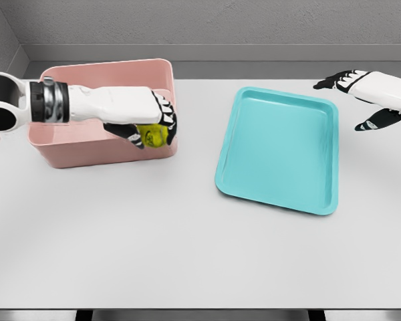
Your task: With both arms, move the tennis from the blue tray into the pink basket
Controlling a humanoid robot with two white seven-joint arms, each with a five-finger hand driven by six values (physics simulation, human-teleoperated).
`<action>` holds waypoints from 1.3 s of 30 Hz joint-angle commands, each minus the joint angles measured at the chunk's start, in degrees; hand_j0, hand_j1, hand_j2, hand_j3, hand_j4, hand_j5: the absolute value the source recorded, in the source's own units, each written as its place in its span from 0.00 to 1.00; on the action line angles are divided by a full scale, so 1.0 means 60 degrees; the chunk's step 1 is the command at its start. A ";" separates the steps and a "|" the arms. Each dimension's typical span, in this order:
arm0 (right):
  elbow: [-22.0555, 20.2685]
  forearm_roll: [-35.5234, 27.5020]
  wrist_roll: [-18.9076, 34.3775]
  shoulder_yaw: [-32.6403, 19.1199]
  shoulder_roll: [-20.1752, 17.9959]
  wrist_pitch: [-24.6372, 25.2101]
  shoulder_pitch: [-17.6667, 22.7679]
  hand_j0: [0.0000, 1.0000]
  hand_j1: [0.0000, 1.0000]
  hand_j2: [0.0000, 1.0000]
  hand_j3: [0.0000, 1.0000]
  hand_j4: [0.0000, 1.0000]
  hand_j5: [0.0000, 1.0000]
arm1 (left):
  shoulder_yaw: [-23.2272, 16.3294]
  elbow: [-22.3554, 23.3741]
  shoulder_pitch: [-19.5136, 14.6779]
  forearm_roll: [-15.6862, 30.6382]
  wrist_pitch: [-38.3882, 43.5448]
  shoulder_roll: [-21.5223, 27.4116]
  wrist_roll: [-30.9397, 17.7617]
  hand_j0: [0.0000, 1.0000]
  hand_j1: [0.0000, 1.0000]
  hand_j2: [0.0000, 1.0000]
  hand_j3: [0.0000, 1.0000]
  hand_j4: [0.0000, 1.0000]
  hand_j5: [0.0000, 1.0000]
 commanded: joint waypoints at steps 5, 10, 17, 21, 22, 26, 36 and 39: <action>-0.0004 -0.0062 -0.0004 -0.0017 -0.0010 0.0015 0.0000 1.00 1.00 1.00 1.00 1.00 1.00 | 0.0030 0.0920 -0.0234 0.0076 -0.0177 -0.0044 0.0003 0.46 0.46 0.46 0.46 0.46 0.46; -0.0004 -0.0062 -0.0004 -0.0017 -0.0010 0.0015 -0.0015 1.00 1.00 1.00 1.00 1.00 1.00 | 0.0030 0.1682 -0.0469 0.0046 -0.0177 -0.0132 0.0003 0.46 0.46 0.46 0.46 0.46 0.46; -0.0004 -0.0077 -0.0004 -0.0017 0.0005 0.0015 -0.0015 1.00 1.00 1.00 1.00 1.00 1.00 | 0.0029 0.3235 -0.0835 -0.0071 -0.0177 -0.0689 0.0003 0.46 0.46 0.46 0.46 0.46 0.46; -0.0004 -0.0062 -0.0004 -0.0002 0.0020 0.0015 -0.0015 1.00 1.00 1.00 1.00 1.00 1.00 | 0.0030 0.4274 -0.0864 -0.0188 -0.0177 -0.1187 0.0003 0.46 0.46 0.46 0.46 0.46 0.46; -0.0004 -0.0062 -0.0004 -0.0017 0.0034 0.0015 0.0000 1.00 1.00 1.00 1.00 1.00 1.00 | 0.0030 0.4611 -0.0952 -0.0203 -0.0177 -0.1333 0.0003 0.46 0.46 0.46 0.46 0.46 0.46; -0.0019 -0.0062 -0.0019 -0.0017 0.0034 0.0015 -0.0015 1.00 1.00 1.00 1.00 1.00 1.00 | 0.0044 0.5608 -0.1098 -0.0261 -0.0177 -0.1758 0.0003 0.46 0.46 0.46 0.46 0.46 0.46; -0.0019 -0.0062 -0.0004 -0.0017 0.0034 0.0015 -0.0015 1.00 1.00 1.00 1.00 1.00 1.00 | 0.0586 0.3983 -0.0952 0.0002 -0.0177 -0.0763 0.0003 1.00 1.00 1.00 1.00 1.00 1.00; -0.0005 -0.0062 -0.0004 -0.0017 0.0034 0.0015 -0.0015 1.00 1.00 1.00 1.00 1.00 1.00 | 0.0601 0.1815 -0.0352 0.1364 -0.0177 0.0848 0.0003 1.00 1.00 1.00 1.00 1.00 1.00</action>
